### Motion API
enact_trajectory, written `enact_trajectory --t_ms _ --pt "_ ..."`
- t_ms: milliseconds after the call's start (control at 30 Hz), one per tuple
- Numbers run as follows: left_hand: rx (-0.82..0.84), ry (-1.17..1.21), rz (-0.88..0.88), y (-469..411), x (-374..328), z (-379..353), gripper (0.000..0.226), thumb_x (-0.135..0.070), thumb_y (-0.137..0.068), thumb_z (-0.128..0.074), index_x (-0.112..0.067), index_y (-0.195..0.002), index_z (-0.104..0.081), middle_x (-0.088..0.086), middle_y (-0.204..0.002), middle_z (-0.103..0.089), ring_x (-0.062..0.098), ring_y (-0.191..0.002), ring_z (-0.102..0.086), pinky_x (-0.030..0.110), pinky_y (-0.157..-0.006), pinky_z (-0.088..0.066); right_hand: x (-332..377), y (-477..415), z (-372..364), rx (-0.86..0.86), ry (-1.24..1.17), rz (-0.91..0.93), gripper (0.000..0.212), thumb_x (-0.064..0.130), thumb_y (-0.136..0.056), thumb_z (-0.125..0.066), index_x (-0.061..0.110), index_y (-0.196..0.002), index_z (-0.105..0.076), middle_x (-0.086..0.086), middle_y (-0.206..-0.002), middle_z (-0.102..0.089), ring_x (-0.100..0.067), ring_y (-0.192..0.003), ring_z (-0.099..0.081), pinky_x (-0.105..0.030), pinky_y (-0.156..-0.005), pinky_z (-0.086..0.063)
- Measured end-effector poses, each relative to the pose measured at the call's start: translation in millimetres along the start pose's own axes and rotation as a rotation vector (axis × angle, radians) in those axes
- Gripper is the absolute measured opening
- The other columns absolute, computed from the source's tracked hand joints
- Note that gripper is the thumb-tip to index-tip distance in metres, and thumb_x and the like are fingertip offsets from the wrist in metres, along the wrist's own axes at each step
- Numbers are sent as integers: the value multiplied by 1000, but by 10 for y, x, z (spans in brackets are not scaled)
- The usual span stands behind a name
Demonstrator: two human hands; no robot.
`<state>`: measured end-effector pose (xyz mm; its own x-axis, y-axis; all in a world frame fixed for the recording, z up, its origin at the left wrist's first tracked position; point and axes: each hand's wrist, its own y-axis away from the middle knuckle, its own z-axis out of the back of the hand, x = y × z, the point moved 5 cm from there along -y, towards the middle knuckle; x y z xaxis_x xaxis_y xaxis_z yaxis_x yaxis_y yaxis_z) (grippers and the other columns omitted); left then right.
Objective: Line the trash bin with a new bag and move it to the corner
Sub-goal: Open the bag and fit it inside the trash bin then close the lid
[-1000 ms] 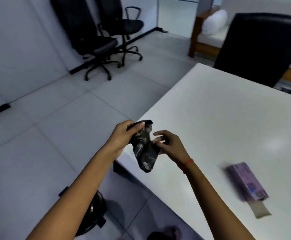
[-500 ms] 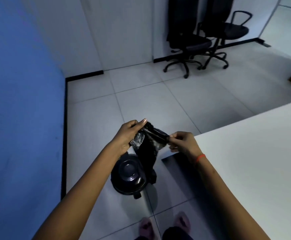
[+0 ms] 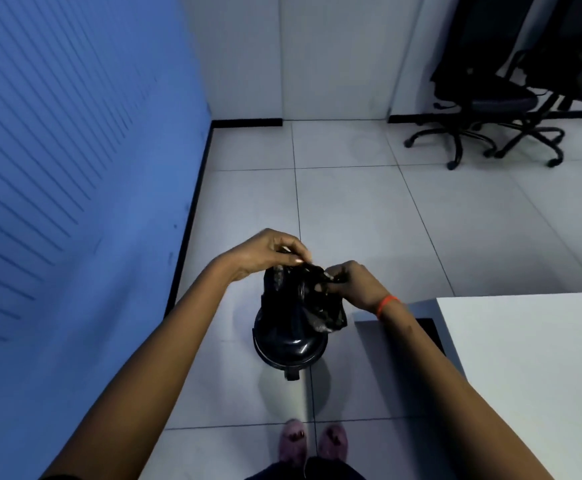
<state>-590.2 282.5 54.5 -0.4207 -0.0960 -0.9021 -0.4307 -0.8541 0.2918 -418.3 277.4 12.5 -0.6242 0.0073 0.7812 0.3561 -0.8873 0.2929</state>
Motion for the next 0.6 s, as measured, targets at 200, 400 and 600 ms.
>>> enact_trajectory --t_ms 200,400,600 --pt "-1078 -256 122 364 204 532 8 -18 -81 -62 -15 -87 -66 9 -100 -66 20 -85 -63 33 -77 -53 -228 -68 240 -339 -337 -146 26 17 -74 -71 15 -58 -51 -11 -64 -53 -22 -64 -54 -37 -57 -55" --pt "-547 256 265 -102 101 -379 46 -39 -71 -75 -11 -106 -69 3 -87 -73 20 -86 -70 31 -71 -60 -62 -161 195 -379 -370 -74 30 26 -73 -72 20 -57 -47 2 -56 -50 -12 -55 -47 -27 -56 -43" --pt "-708 1040 256 28 501 20 5 -8 -84 -65 -8 -89 -64 8 -90 -68 19 -76 -68 27 -68 -61 -704 -115 530 -313 -18 -414 32 30 -78 -64 2 -92 -58 -24 -90 -63 -33 -75 -65 -43 -75 -55"
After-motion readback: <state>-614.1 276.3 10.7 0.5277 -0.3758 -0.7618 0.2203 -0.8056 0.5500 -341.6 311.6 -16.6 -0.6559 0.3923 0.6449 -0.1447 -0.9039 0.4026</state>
